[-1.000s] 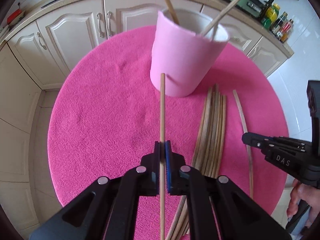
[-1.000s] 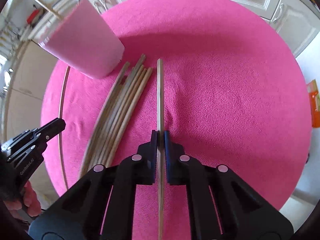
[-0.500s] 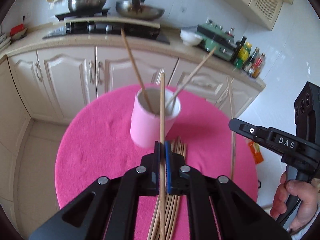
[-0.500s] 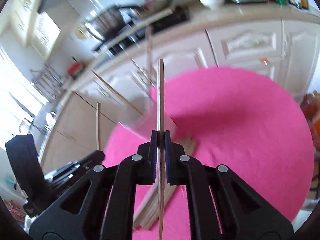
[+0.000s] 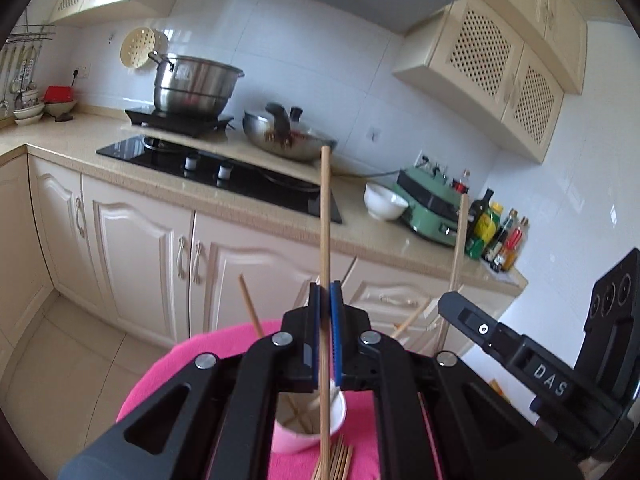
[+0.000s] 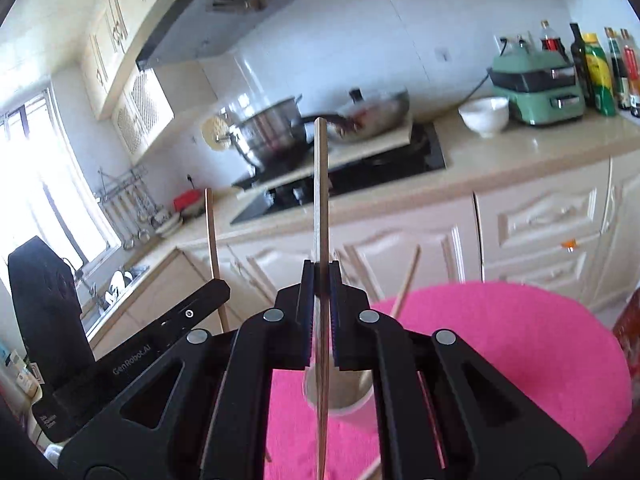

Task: Organize utensils
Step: 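Lift both held chopsticks and carry them above the pink cup, then open the right tool then the left tool, dropping chopsticks into the cup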

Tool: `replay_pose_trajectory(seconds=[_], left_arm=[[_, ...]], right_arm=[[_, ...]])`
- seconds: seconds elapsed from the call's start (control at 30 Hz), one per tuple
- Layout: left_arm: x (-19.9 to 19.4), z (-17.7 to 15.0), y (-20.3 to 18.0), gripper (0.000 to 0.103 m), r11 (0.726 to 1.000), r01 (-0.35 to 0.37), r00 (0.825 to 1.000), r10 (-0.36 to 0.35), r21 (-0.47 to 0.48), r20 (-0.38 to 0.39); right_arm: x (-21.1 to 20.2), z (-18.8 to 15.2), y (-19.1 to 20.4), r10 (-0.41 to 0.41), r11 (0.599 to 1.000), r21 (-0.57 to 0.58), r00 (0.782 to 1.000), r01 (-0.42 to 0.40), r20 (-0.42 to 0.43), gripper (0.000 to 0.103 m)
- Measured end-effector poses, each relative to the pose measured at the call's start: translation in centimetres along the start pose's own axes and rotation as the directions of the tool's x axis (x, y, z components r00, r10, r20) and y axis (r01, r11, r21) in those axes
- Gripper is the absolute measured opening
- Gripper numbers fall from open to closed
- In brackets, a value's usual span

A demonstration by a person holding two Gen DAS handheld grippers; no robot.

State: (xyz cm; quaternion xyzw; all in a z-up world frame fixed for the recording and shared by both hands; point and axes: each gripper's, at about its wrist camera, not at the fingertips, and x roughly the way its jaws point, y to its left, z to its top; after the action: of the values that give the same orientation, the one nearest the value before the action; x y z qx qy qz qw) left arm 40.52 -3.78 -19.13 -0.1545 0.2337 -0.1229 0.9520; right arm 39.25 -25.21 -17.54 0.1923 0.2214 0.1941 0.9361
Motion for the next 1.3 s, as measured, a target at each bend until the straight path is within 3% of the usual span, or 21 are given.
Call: replay_pose_trajectory(seconds=[0.2,0.4,0.83,1.3], left_arm=[[1.9,1.2,-0.1,0.005,0.999,-0.027,0.995,0.029,-0.026,0.1],[4.5,0.4,0.1,0.005,0.997,-0.071,0.989,0.071,-0.002,0.127],[7.6,-4.6,1.8,0.005,0.992,-0.127,0.991,0.127,0.006,0.032],[4.5,-6.1,2.5,0.005,0.99,-0.134,0.99,0.136,0.034,-0.031]], right_arm=[[1.4,0.8,0.2,-0.009,1.0,-0.023,0.997,0.01,0.078,0.007],[2.7,1.0,-0.3,-0.021,0.999,-0.031,0.994,0.025,0.111,0.007],[4.4,-0.4,-0.9,-0.053,0.998,-0.014,0.99,0.055,0.131,0.007],[3.9,-2.2,-0.1,-0.065,0.994,-0.089,0.996,0.071,0.068,0.007]])
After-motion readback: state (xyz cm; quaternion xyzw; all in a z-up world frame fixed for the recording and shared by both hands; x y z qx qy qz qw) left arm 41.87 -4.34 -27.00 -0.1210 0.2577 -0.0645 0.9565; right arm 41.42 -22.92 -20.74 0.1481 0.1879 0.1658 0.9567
